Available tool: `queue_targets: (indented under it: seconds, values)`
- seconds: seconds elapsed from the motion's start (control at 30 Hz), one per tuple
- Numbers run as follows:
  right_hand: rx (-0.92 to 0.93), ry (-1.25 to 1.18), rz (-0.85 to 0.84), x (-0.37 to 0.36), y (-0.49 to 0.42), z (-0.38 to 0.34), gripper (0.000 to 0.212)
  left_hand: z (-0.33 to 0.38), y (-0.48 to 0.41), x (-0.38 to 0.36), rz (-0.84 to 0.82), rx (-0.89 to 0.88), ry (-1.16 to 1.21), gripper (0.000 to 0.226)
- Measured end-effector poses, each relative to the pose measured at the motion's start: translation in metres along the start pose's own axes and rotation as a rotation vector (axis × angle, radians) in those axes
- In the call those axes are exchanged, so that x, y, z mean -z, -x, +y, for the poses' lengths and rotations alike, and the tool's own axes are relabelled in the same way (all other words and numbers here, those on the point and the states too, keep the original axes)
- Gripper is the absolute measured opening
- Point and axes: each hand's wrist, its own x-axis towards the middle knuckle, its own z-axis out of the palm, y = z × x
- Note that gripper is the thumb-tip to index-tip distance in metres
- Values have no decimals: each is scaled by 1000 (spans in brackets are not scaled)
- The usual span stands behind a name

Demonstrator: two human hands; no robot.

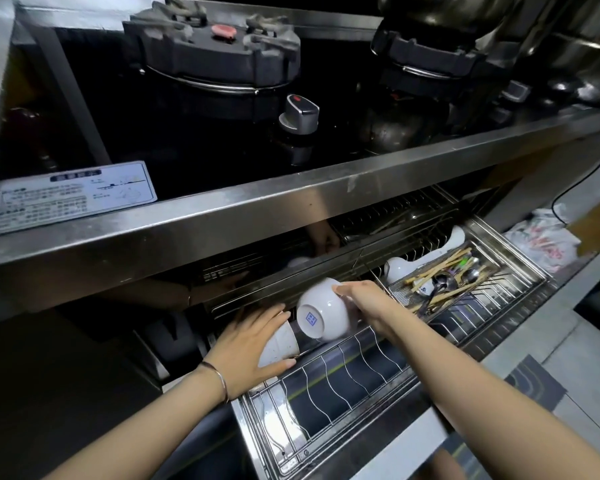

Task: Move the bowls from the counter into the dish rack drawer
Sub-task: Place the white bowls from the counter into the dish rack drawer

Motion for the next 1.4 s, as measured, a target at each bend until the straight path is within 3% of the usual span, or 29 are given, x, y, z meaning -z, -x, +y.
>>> queue_targets:
  seconds: [0.23, 0.63, 0.77, 1.13, 1.27, 1.4]
  values:
    - [-93, -50, -71, -20, -7, 10, 19, 0, 2, -2, 50, -19, -33, 77]
    - [-35, -4, -305, -31, -13, 27, 13, 1, -3, -2, 4, -1, -43, 72]
    - [3, 52, -349, -28, -15, 28, 26, 2, -10, -4, -43, 11, -45, 69]
    - [-91, 195, -374, -11, 2, 21, 49, 14, -23, 1, -185, 62, -116, 68]
    - [7, 328, -295, 2, 29, 6, 45, 27, -17, 20, -182, 28, -142, 67]
    - [169, 272, -238, 25, 70, -16, 45, 53, -5, 54, -60, -71, -48, 60]
